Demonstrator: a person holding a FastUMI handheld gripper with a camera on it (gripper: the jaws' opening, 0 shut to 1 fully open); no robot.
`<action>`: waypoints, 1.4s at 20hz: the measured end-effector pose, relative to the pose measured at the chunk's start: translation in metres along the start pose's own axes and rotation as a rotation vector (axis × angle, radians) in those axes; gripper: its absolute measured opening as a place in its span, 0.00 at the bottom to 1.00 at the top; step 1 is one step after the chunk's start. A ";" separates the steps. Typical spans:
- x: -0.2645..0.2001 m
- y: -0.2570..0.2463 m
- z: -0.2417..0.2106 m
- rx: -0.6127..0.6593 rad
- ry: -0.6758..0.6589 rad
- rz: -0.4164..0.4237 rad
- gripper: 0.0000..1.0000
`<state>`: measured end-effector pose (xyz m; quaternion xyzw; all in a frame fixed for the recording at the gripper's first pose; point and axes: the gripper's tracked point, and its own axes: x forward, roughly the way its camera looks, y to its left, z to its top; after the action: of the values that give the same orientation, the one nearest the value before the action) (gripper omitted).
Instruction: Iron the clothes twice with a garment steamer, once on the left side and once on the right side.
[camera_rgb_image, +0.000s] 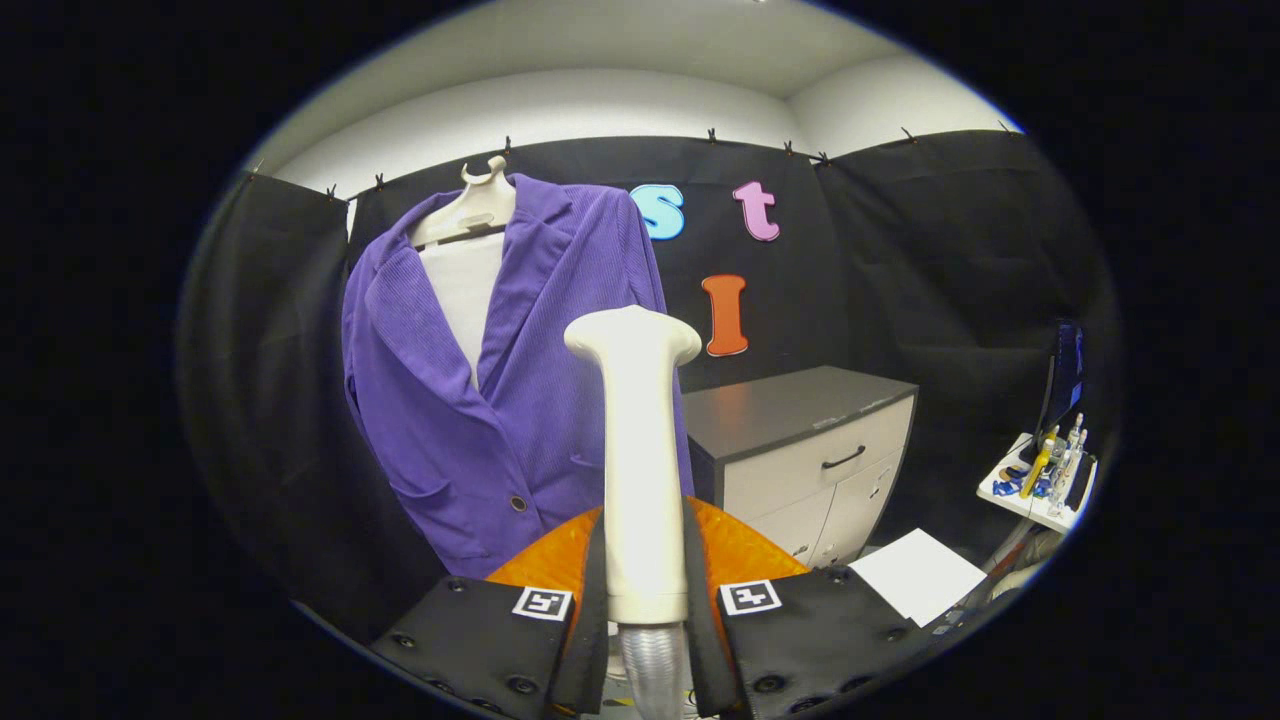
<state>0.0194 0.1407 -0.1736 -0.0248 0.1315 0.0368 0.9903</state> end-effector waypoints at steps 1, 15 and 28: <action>0.000 0.006 0.011 0.000 -0.019 0.004 0.40; -0.004 0.135 0.057 -0.065 -0.146 0.174 0.40; 0.036 0.204 0.005 -0.144 -0.073 0.241 0.40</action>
<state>0.0390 0.3465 -0.1864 -0.0786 0.0945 0.1658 0.9785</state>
